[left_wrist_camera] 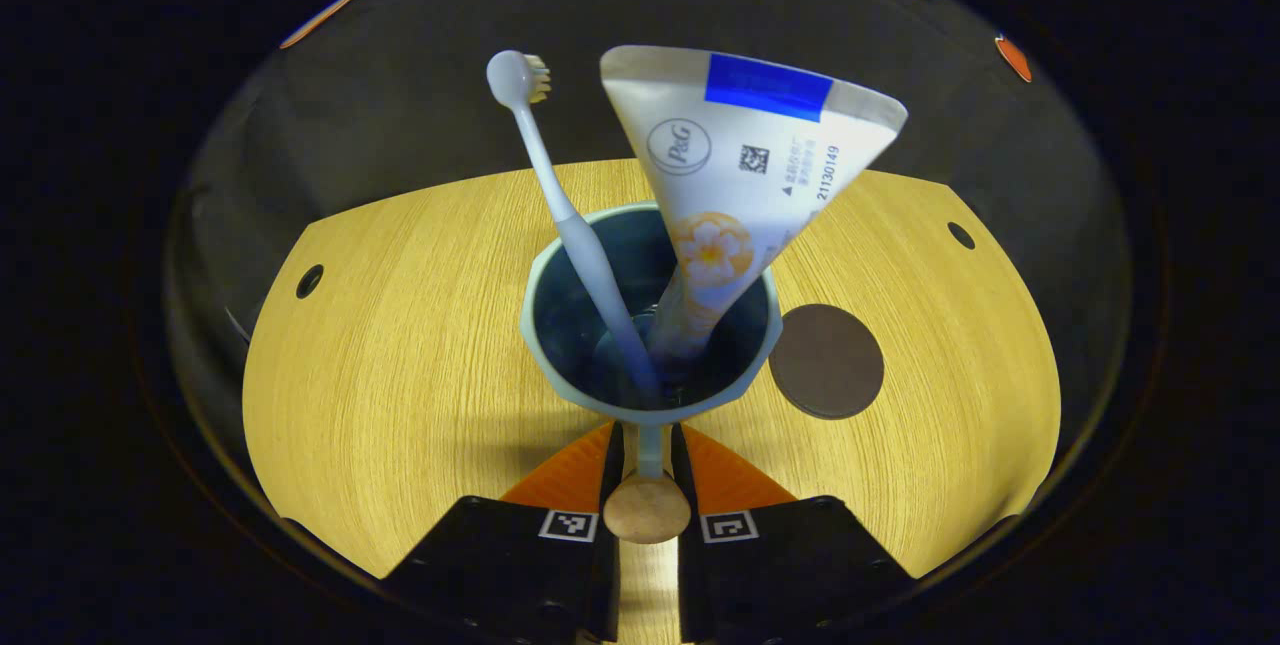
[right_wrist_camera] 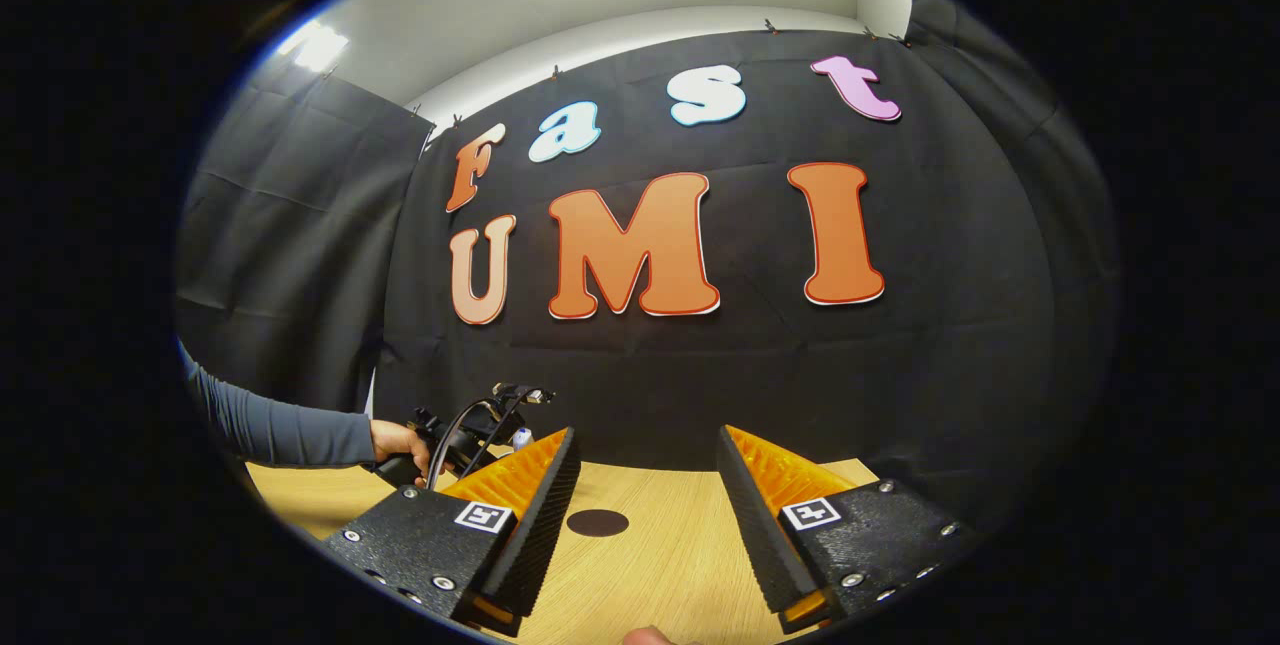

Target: Put the toothbrush and toothpaste on the desktop into the cup, then pick up the cup and place it on the coaster on the desktop.

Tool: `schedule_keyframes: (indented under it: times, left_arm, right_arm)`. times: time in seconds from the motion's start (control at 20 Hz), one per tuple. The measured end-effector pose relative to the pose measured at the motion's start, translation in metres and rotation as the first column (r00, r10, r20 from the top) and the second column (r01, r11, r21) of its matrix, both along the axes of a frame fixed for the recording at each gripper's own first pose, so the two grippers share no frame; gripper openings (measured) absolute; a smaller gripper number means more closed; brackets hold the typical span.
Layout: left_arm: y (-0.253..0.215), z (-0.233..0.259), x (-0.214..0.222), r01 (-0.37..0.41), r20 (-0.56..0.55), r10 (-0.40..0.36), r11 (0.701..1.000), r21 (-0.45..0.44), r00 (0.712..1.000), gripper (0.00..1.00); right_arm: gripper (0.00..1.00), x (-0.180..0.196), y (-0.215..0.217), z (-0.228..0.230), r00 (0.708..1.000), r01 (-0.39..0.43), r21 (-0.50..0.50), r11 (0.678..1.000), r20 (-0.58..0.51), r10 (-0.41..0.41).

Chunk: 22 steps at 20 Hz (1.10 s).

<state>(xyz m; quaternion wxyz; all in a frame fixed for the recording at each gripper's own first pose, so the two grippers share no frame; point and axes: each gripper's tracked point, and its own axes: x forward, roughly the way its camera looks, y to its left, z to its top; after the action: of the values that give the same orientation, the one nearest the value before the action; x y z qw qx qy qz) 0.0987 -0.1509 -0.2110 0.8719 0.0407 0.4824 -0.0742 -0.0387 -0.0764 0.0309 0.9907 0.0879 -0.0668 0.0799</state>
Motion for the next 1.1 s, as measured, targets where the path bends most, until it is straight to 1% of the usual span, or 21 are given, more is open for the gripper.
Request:
schedule_keyframes:
  times: [0.1,0.25,0.4,0.6,1.1]
  left_arm:
    - [-0.001,0.001,0.003,0.022,0.01,-0.022,1.0,-0.004,1.0,0.23]
    - [-0.003,0.0,0.005,0.072,0.012,-0.072,0.997,0.013,0.997,0.23]
    - [-0.01,-0.009,0.004,0.106,0.01,-0.105,0.994,-0.019,0.994,0.23]
    - [-0.013,-0.016,0.007,0.155,0.004,-0.155,0.988,-0.016,0.988,0.23]
    - [-0.007,-0.011,0.007,0.211,-0.042,-0.211,0.977,-0.004,0.976,0.23]
  right_arm:
    - [0.83,0.001,-0.001,-0.001,1.0,0.008,-0.002,1.0,-0.007,-0.008]
    - [0.83,-0.001,-0.004,-0.004,1.0,0.016,-0.007,1.0,-0.009,-0.016]
    - [0.83,-0.001,-0.01,-0.011,0.999,0.026,-0.002,1.0,-0.03,-0.026]
    - [0.83,-0.002,-0.019,-0.016,0.998,0.044,-0.001,0.999,-0.048,-0.044]
    - [0.83,0.002,-0.032,-0.039,0.992,0.069,0.016,0.997,-0.11,-0.067]
